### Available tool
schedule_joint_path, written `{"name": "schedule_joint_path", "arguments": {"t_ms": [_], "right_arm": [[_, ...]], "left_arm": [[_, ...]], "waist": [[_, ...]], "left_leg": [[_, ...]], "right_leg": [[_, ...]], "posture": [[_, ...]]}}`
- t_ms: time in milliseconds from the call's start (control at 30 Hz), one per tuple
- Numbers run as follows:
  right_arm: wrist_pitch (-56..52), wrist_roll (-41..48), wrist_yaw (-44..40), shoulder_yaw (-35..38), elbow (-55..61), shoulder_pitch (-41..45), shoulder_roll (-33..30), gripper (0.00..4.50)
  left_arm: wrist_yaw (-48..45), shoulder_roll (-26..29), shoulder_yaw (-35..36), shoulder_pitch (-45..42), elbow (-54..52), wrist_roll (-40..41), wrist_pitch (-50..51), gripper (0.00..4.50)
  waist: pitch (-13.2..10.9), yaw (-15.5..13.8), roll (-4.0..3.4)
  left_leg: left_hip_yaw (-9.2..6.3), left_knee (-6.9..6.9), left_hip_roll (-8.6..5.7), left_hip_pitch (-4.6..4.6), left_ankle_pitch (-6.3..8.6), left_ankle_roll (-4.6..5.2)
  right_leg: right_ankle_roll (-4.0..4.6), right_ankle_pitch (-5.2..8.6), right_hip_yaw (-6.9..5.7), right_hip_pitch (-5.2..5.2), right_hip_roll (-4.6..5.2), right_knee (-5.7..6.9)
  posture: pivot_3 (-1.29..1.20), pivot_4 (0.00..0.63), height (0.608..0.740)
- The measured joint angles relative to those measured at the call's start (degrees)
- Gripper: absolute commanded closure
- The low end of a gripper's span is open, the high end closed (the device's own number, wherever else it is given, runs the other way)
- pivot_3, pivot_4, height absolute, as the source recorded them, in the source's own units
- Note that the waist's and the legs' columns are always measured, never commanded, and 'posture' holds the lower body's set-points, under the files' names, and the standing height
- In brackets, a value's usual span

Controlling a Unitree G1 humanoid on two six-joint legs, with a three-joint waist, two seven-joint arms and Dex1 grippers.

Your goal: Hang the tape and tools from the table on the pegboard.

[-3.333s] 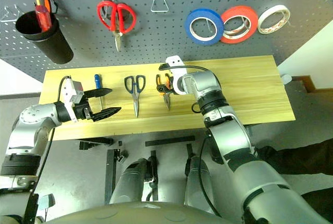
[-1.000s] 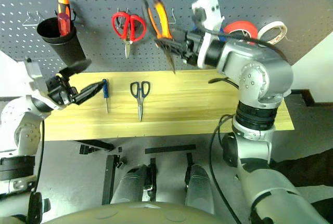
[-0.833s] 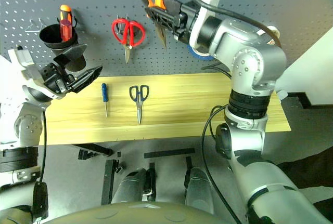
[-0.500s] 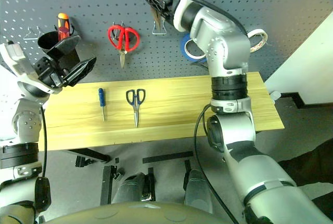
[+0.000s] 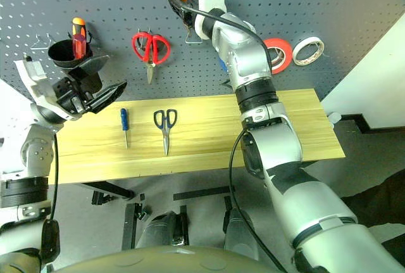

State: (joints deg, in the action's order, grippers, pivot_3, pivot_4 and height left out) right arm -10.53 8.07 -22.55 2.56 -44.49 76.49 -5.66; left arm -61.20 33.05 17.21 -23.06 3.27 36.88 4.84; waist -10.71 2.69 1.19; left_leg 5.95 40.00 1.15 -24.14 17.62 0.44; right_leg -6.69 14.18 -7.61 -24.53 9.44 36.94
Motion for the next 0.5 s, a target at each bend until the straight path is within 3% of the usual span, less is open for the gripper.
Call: {"name": "schedule_joint_path", "arguments": {"t_ms": [233,500], "right_arm": [[6.6,-2.7,2.2,-0.5,-10.2,3.1,0.0,2.44],[7.3,-4.7,3.3,-1.0,-13.9,3.4,0.0,2.44]], "left_arm": [[0.6,-0.1,-0.2,2.7,-1.9,0.0,0.0,0.00],[1.6,0.1,-0.1,3.1,-2.4,-0.2,0.0,0.00]], "waist": [[0.0,-0.1,-0.01],[0.0,-0.2,-0.01]], "left_leg": [[0.00,0.00,0.00,0.12,-0.01,-0.01],[0.07,0.01,0.00,0.60,-0.02,-0.04]], "right_leg": [[0.00,0.00,0.02,0.11,0.00,0.02],[0.01,0.00,0.20,0.53,-0.02,0.07]], "posture": [[0.10,0.075,0.740],[0.11,0.077,0.740]]}}
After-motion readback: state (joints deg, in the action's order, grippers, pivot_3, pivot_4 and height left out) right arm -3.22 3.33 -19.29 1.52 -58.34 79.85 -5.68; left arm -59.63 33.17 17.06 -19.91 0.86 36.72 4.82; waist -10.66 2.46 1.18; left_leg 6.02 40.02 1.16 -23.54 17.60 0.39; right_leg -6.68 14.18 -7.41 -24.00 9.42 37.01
